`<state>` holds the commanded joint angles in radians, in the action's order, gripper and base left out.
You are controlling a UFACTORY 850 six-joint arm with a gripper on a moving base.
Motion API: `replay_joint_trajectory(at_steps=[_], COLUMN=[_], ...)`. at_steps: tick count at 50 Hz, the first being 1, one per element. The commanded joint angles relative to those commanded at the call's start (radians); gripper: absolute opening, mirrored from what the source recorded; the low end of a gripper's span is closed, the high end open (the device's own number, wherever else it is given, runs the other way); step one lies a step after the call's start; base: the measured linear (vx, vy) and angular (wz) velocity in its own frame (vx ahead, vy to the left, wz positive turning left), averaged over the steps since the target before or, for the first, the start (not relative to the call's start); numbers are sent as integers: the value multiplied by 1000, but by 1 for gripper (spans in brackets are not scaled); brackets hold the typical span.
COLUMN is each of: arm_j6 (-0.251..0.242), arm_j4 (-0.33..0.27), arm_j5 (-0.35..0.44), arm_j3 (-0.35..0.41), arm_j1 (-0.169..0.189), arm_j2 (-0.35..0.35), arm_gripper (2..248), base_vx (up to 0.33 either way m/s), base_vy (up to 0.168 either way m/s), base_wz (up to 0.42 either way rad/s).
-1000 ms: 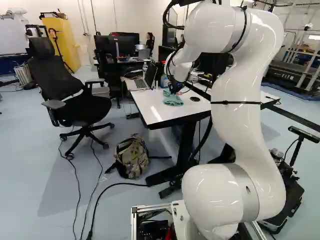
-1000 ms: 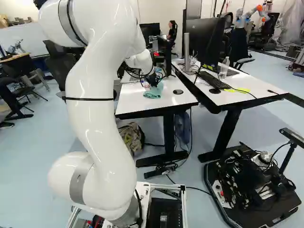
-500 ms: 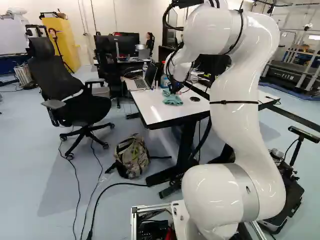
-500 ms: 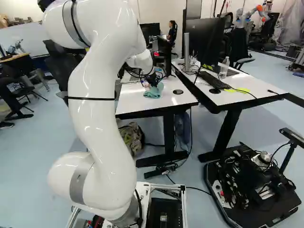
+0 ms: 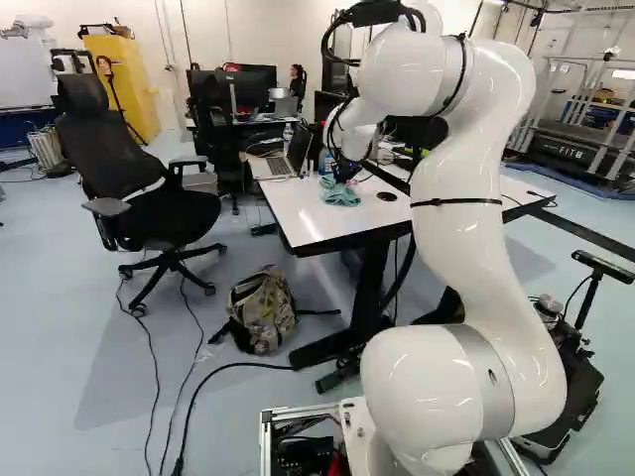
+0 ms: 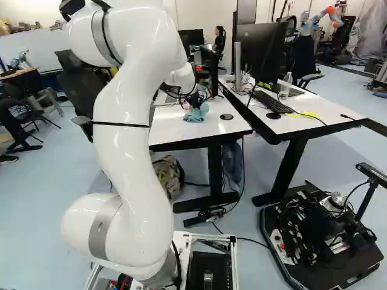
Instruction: Clean the table with the green towel
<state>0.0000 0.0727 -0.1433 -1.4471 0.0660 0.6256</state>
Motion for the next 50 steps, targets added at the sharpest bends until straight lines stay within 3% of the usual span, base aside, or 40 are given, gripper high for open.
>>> replay_joint_trajectory(at_steps=[7, 17, 40, 50], arm_j6=[0, 0, 0, 0], arm_j4=[0, 0, 0, 0], arm_j5=[0, 0, 0, 0], arm_j3=[-40, -41, 68, 74], arm_j1=[-3, -3, 0, 0], arm_j2=[29, 29, -50, -54], arm_gripper=[27, 27, 27, 27], base_vx=[0, 0, 0, 0], base_vy=[0, 0, 0, 0], base_wz=[0, 0, 0, 0])
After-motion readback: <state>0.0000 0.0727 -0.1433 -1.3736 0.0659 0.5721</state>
